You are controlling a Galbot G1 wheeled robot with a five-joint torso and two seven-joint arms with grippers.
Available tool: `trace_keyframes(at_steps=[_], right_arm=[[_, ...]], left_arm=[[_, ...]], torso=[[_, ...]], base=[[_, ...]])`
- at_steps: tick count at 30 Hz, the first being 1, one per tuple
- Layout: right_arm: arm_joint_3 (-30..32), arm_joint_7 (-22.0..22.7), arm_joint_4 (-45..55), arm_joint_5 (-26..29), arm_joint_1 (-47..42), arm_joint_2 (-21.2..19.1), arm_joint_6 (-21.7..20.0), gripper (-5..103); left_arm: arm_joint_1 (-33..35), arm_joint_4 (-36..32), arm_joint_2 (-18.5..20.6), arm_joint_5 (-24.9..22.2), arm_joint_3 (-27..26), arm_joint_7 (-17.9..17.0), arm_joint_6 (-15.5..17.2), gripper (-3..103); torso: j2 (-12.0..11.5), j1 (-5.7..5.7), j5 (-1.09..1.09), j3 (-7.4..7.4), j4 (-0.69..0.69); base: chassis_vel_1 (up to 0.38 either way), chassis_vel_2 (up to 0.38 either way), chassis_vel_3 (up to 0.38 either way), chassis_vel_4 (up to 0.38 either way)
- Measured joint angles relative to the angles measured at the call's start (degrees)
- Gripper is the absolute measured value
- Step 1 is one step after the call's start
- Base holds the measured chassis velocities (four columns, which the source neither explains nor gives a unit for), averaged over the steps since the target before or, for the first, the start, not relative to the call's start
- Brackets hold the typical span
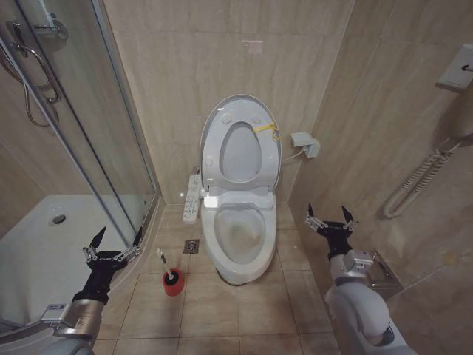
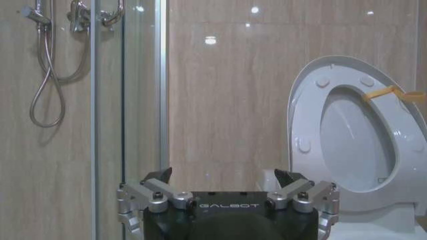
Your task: Open the toilet lid, clean the toilet bowl with a toilet brush, close the toilet lid, and flush.
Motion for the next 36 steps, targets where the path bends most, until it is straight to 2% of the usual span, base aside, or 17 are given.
trace_keyframes(at_steps=[10,36], right_arm=[[-1.61,-1.60,0.72,-1.92,-0.39,2.92,0.90,100],[-1.72,-2.20,0.59,-1.59,-0.02,3.84,1.15,100]], left_arm=[[0.00,0.00,0.00,0.00,0.00,0.00,0.00,100],[-0.01,0.00,0.00,0.00,0.00,0.00,0.00,100]], torso=[[0.00,0.00,0.00,0.00,0.00],[0.00,0.01,0.01,0.00,0.00]], base=[[0.000,0.000,0.000,0.000],[0.000,0.000,0.000,0.000]])
